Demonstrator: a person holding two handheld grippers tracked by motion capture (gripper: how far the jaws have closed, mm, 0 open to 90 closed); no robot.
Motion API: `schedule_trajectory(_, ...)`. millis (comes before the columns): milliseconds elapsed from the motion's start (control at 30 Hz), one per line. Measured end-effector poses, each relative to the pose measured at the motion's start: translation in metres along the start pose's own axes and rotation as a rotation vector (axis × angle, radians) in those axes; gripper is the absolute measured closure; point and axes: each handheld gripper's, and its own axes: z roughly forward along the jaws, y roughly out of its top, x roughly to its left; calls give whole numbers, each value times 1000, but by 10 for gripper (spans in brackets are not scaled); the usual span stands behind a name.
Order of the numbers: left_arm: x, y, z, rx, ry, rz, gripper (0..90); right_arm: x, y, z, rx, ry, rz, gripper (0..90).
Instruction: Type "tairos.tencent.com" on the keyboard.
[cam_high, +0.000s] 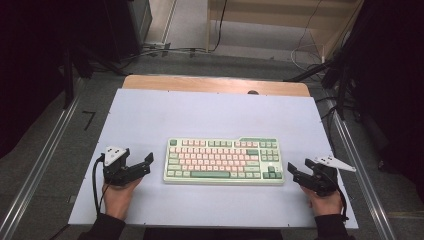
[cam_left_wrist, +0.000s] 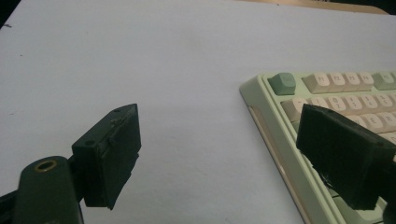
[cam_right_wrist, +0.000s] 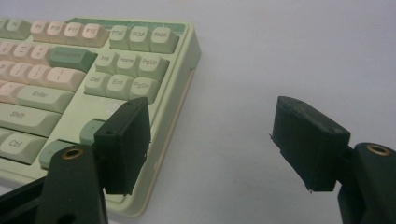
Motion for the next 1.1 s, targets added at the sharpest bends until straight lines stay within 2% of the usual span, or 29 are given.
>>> schedule_trajectory(600, -21, 2, 8, 10, -49, 46, 143, 18, 5, 4, -7, 38, -35, 264)
schedule_trajectory(700, -26, 3, 10, 12, -67, 59, 177, 21, 6, 5, -11, 49, -39, 266)
schedule_trajectory(800, -35, 5, 12, -1, -117, 82, 283, 25, 7, 7, -10, 55, -47, 266)
schedule_trajectory(833, -35, 5, 12, -1, -117, 82, 322, 26, 7, 7, -8, 55, -47, 266)
schedule_trajectory(900, -39, 6, 14, -3, -149, 98, 414, 28, 7, 8, -8, 59, -52, 266)
schedule_trajectory(933, -44, 6, 16, 0, -170, 117, 458, 30, 7, 8, -5, 60, -52, 266)
schedule_trajectory(967, -46, 6, 17, 0, -188, 121, 514, 30, 6, 8, -4, 58, -53, 266)
schedule_trajectory(1000, -46, 6, 17, 0, -188, 121, 564, 31, 6, 8, -6, 59, -56, 266)
schedule_trajectory(1033, -50, 6, 20, 12, -216, 134, 621, 31, 6, 8, -4, 58, -53, 266)
schedule_trajectory(1100, -53, 8, 24, 24, -245, 142, 717, 31, 6, 8, -5, 56, -54, 266)
